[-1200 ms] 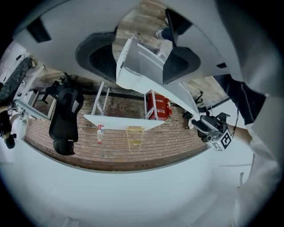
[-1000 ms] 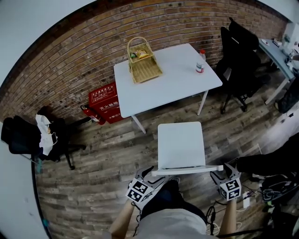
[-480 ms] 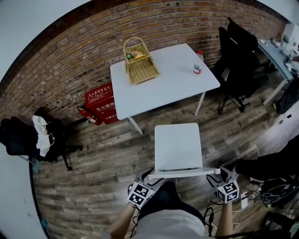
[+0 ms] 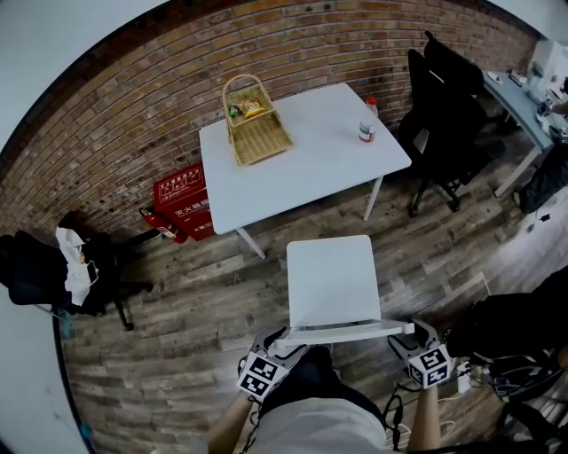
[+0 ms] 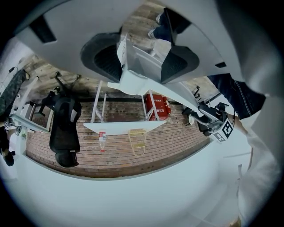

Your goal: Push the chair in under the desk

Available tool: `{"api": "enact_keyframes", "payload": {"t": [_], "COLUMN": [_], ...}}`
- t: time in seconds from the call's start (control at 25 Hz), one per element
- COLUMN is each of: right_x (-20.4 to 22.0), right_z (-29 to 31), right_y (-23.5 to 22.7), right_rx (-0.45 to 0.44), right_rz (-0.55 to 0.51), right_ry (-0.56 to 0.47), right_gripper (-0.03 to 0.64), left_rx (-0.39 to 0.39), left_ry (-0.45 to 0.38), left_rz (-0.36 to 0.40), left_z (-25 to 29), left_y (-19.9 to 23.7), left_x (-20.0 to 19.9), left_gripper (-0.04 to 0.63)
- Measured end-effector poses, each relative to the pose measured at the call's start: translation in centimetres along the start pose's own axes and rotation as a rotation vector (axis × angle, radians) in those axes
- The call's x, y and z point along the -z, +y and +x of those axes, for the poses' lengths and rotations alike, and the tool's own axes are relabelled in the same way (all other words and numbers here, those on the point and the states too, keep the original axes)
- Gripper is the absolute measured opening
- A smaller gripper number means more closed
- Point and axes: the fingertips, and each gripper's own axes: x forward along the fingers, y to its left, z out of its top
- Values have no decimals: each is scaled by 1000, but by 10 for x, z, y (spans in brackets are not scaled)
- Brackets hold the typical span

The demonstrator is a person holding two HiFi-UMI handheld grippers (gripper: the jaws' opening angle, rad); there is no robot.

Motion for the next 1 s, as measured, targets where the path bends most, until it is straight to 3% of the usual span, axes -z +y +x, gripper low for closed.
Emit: {"api": "enact_keyframes", "payload": {"t": [0.28, 1.0], "right_x": [-14, -71], "right_z": [11, 80], "right_y": [-18, -53], "right_rx": [-4, -44], "right_rz": [-11, -38], "right_ry": [8, 29], "right_gripper": [293, 293], "left_rx": [-15, -71], "left_ry": [-4, -15], "left_rz": [-9, -33], "left_z": [11, 41], "left_y": [5, 78], "left_x": [-13, -51], "left_gripper": [287, 290]}}
